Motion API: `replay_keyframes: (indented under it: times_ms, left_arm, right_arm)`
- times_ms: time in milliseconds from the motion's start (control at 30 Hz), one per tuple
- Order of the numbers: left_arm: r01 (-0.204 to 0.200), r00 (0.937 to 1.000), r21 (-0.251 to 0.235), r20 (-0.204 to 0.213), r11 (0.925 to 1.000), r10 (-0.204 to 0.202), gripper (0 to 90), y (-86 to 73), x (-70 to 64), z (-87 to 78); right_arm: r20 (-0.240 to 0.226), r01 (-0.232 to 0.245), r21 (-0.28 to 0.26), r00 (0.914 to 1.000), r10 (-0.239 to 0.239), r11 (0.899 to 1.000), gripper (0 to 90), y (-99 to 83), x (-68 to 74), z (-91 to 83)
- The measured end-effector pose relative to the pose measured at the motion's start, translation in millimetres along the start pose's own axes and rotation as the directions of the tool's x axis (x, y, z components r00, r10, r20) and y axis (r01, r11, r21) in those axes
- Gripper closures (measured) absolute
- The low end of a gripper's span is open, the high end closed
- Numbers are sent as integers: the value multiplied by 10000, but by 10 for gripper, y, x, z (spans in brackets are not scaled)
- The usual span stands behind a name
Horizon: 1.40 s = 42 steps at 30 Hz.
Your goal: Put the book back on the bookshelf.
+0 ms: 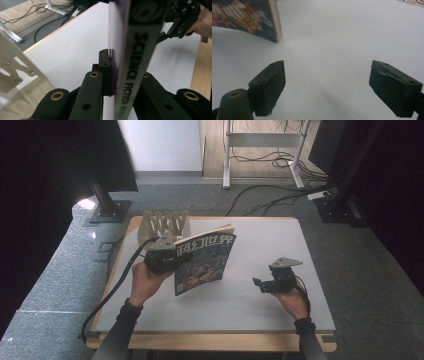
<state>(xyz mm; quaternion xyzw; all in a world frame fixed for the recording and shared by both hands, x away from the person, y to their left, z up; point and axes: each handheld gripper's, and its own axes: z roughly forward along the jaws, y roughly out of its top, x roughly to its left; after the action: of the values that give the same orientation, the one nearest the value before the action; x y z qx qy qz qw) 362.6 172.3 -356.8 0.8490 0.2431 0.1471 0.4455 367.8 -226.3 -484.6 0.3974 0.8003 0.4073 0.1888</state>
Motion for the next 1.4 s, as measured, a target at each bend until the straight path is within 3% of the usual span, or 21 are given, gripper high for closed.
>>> replay_keyframes:
  times_ms: [200, 400, 633, 867, 1167, 1400]
  left_arm:
    - [246, 9996, -57, -136, 9997, -247, 828, -53, 53, -138]
    - [628, 9972, -183, -403, 9979, -635, 828, -129, 116, -305]
    - [988, 9909, -203, -898, 9949, -1002, 828, -244, 194, -517]
    - [1354, 9818, -350, -1297, 9902, -1389, 828, -378, 272, -760]
    - [1930, 9597, -621, -1958, 9792, -2016, 828, -565, 395, -1077]
    - [2355, 9319, -667, -2677, 9696, -2448, 828, -671, 549, -1238]
  right_arm:
    - [332, -267, 280, 9991, 258, 9993, 46, -158, -40, 68]
    - [484, -405, 596, 9981, 376, 9974, 29, -295, -64, 159]
    - [623, -437, 852, 9973, 385, 9954, 0, -413, -69, 261]
    - [802, -343, 1205, 9965, 247, 9921, 0, -415, -56, 302]
    - [756, -439, 1251, 9965, 346, 9912, 0, -418, -68, 311]
    - [749, -453, 1253, 9965, 360, 9911, 0, -419, -66, 310]
